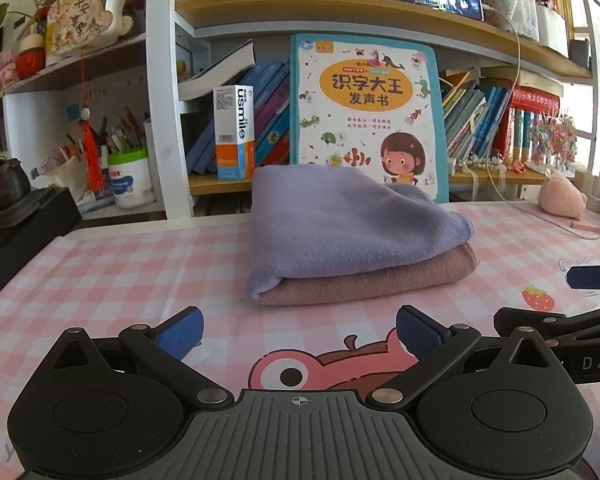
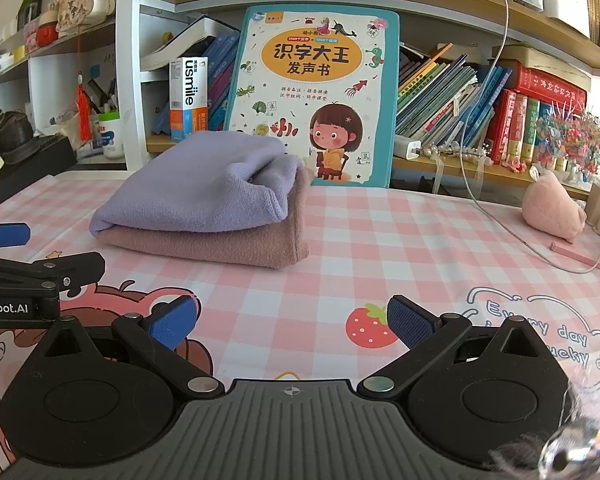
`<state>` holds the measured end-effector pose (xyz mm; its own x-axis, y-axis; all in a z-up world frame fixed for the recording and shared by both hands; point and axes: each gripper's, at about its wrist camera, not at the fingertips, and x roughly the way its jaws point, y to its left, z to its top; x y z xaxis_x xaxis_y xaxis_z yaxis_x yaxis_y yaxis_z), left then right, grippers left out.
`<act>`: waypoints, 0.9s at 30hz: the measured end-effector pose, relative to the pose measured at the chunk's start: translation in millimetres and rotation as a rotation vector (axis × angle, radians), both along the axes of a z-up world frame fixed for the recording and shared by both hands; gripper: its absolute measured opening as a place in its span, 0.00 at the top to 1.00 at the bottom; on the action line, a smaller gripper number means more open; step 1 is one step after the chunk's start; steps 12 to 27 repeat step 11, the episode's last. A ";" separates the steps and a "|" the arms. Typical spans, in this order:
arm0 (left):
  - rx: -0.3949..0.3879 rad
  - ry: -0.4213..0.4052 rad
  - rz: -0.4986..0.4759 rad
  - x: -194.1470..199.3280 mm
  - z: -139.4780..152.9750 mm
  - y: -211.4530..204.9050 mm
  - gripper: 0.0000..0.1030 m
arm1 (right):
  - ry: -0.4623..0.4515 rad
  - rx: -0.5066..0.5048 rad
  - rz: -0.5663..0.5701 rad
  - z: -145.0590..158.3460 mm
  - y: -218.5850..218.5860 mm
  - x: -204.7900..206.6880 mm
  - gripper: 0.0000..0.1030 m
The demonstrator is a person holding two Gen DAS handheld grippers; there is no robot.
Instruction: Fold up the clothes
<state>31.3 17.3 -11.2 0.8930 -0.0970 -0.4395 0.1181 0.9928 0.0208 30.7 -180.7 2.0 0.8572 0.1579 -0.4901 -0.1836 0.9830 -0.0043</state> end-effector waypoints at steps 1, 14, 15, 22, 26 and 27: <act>-0.001 -0.001 -0.002 -0.2 0.1 -0.1 0.00 | 0.000 0.001 0.000 -0.1 -0.1 0.0 0.01; -0.006 0.014 0.002 2.7 -0.4 1.1 0.00 | 0.003 0.005 -0.001 -0.6 -1.2 0.5 0.01; -0.006 0.014 0.002 2.7 -0.4 1.1 0.00 | 0.003 0.005 -0.001 -0.6 -1.2 0.5 0.01; -0.006 0.014 0.002 2.7 -0.4 1.1 0.00 | 0.003 0.005 -0.001 -0.6 -1.2 0.5 0.01; -0.006 0.014 0.002 2.7 -0.4 1.1 0.00 | 0.003 0.005 -0.001 -0.6 -1.2 0.5 0.01; -0.006 0.014 0.002 2.7 -0.4 1.1 0.00 | 0.003 0.005 -0.001 -0.6 -1.2 0.5 0.01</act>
